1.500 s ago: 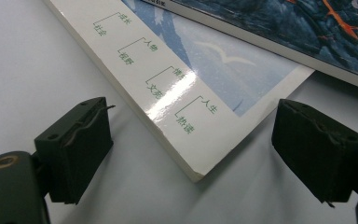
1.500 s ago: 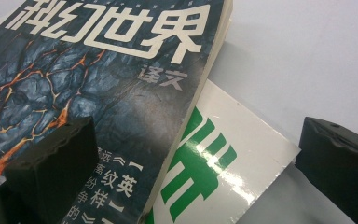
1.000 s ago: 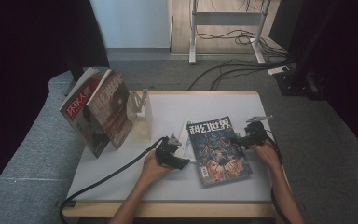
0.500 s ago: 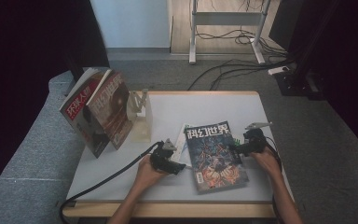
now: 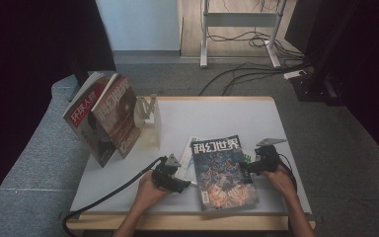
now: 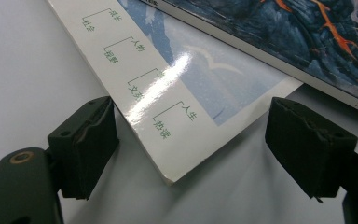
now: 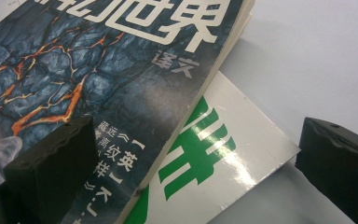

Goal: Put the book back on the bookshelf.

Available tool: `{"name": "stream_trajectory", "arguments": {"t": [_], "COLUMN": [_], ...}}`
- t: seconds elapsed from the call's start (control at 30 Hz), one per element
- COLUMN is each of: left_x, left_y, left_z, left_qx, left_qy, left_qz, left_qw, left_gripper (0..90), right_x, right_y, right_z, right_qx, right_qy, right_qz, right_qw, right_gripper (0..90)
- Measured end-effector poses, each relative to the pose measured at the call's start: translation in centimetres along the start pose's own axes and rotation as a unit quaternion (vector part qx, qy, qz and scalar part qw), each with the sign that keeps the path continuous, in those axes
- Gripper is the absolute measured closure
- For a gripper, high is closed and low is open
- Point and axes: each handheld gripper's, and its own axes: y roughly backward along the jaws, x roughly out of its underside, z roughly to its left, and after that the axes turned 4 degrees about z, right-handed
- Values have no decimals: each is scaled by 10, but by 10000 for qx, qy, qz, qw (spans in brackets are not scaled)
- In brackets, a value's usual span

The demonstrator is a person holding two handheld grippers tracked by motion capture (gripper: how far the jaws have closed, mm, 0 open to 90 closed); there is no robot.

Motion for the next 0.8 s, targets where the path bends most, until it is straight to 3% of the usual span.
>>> {"name": "stream_trajectory", "arguments": {"t": [0.13, 0.3, 0.47, 0.67, 0.8], "left_x": [6, 8, 12, 15, 17], "left_y": [2, 9, 11, 16, 18], "left_z": [-1, -13, -26, -36, -42], "left_qx": [54, 83, 5, -82, 79], "left_qy": [74, 136, 73, 18, -4], "left_qz": [-111, -318, -351, -412, -453], "left_qw": [9999, 9994, 9994, 9991, 9989], "left_gripper": [176, 94, 19, 0, 6], "right_x": [2, 1, 0, 3, 10], "right_y": [1, 2, 11, 24, 31], "right_z": [5, 8, 14, 28, 37], "right_qx": [24, 137, 273, 312, 257], "right_qy": [10, 80, 215, 380, 455], "right_qz": [-7, -21, -144, -195, -152], "right_qw": [10000, 9999, 9993, 9986, 9985], "right_gripper": [0, 0, 34, 36, 44]}}
